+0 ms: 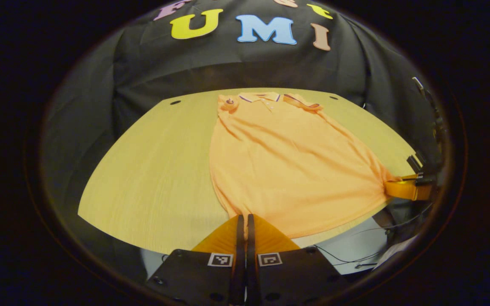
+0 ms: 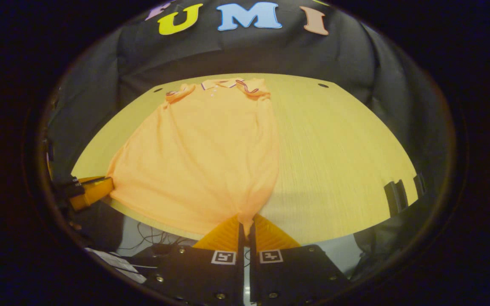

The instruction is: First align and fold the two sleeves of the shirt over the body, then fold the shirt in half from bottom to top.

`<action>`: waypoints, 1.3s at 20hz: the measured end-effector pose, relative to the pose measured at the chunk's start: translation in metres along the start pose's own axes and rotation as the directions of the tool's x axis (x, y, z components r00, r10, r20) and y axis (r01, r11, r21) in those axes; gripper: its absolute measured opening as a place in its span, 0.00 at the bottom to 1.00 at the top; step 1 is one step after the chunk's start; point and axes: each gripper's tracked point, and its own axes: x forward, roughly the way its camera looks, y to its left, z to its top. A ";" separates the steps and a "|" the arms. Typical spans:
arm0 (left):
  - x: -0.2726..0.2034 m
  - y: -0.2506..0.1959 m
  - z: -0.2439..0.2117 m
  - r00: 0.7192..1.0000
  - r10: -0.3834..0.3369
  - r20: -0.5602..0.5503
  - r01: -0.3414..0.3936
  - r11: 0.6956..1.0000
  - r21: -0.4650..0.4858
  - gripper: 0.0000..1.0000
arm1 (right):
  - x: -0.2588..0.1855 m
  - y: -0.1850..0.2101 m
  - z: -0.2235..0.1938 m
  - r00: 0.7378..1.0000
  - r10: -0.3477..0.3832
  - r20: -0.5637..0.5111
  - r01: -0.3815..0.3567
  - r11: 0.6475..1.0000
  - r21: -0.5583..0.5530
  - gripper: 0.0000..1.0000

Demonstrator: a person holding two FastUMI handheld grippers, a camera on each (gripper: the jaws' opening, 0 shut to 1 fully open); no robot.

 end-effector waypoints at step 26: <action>0.063 0.020 0.261 0.966 -0.004 0.257 0.018 0.998 -0.052 0.07 | 0.010 -0.018 0.278 0.952 0.009 0.304 -0.009 1.000 -0.002 0.00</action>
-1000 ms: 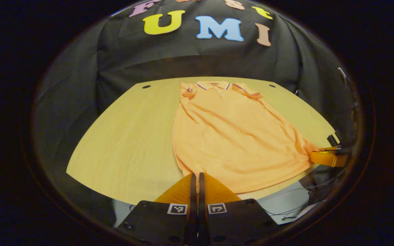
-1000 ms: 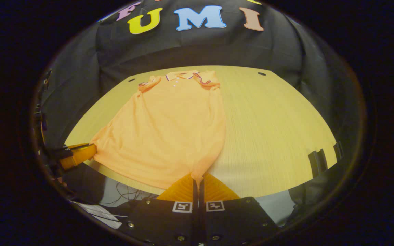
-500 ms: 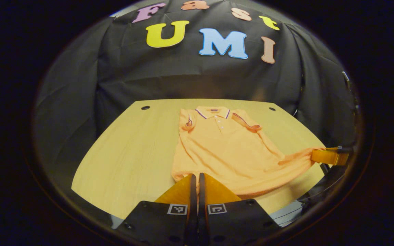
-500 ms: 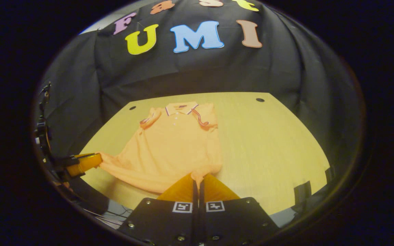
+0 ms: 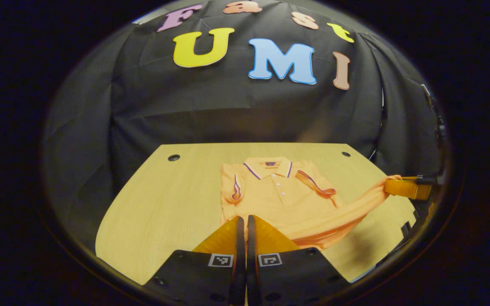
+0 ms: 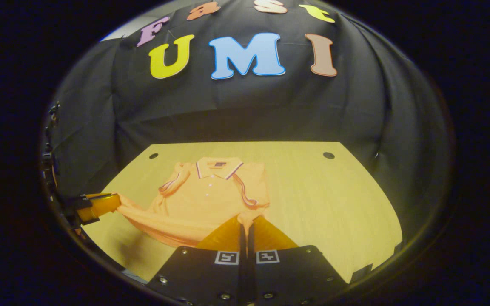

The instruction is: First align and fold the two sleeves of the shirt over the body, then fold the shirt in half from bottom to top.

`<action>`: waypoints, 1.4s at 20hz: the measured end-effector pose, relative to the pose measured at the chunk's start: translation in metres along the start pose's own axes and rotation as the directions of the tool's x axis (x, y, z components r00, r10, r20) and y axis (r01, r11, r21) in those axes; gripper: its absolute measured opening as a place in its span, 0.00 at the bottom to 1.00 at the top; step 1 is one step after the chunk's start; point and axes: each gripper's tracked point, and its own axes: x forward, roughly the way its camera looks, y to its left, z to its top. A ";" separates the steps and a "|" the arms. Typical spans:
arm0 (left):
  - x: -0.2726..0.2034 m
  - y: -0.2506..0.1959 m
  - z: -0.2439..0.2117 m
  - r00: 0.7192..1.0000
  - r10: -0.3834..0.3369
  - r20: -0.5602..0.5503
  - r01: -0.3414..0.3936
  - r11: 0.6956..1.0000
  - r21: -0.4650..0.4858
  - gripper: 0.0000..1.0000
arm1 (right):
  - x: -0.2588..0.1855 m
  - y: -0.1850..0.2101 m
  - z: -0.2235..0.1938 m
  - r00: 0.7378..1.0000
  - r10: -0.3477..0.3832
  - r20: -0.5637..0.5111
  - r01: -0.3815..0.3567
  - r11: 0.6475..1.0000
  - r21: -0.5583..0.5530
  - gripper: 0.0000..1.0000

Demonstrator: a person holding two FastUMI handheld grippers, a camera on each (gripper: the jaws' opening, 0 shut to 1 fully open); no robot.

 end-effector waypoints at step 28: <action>0.239 0.047 0.105 0.997 -0.007 0.074 0.004 1.000 0.030 0.07 | 0.218 0.004 0.118 0.992 -0.125 0.021 0.126 0.986 -0.109 0.00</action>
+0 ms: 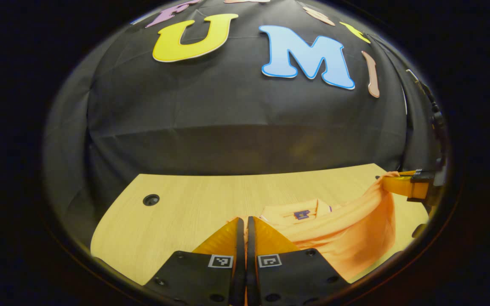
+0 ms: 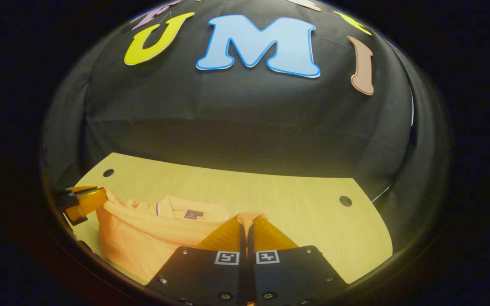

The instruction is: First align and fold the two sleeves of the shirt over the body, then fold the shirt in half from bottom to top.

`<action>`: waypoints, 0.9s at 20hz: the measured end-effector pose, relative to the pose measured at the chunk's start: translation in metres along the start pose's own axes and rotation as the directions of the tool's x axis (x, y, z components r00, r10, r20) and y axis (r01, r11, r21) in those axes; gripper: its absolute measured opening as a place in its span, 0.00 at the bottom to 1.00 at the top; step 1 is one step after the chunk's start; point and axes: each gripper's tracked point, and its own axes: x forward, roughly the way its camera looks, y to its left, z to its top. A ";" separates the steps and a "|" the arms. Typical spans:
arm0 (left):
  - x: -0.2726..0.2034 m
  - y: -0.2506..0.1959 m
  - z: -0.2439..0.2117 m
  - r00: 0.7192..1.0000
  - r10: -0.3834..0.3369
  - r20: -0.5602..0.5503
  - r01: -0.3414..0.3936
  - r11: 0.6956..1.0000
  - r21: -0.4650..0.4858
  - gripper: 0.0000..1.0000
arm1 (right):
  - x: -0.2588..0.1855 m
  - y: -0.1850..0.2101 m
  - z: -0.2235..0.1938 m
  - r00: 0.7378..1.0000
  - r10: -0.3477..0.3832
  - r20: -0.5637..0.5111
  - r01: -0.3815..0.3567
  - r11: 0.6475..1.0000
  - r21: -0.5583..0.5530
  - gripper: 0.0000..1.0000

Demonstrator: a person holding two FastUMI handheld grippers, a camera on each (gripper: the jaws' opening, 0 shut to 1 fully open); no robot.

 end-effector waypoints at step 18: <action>0.067 0.011 -0.039 0.998 0.024 -0.052 -0.022 0.999 0.025 0.07 | 0.070 0.004 -0.039 0.991 -0.056 -0.119 0.048 0.997 -0.066 0.05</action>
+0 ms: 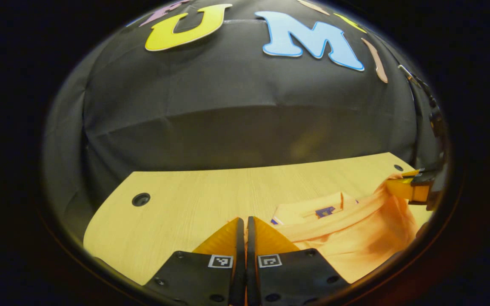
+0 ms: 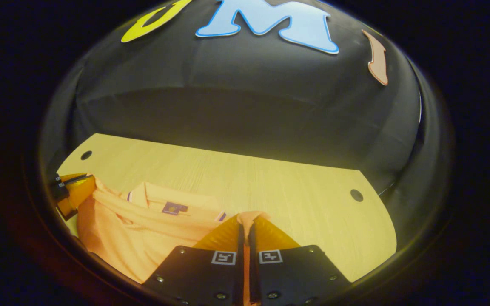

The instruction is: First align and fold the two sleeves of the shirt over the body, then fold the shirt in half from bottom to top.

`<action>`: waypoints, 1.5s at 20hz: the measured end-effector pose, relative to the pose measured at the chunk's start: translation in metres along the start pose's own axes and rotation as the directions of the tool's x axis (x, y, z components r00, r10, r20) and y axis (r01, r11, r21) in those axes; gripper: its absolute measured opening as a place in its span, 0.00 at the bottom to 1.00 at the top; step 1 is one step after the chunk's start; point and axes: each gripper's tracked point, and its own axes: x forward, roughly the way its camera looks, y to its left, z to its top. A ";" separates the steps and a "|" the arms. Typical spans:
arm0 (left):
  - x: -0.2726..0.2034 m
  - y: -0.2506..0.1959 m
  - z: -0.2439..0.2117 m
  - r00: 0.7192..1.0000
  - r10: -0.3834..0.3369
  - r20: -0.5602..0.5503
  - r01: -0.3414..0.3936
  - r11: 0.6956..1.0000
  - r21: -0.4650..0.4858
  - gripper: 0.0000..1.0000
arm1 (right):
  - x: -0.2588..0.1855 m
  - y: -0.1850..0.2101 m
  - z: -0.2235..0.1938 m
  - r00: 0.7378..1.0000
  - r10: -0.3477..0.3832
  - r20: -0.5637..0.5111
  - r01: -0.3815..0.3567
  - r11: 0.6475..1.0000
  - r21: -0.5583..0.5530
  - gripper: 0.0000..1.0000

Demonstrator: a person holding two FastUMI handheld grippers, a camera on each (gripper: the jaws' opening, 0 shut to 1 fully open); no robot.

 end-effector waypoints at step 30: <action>-0.151 -0.041 0.056 0.987 -0.026 0.157 0.032 0.999 -0.034 0.94 | -0.182 -0.028 0.018 0.979 0.030 0.203 -0.032 0.999 0.010 0.89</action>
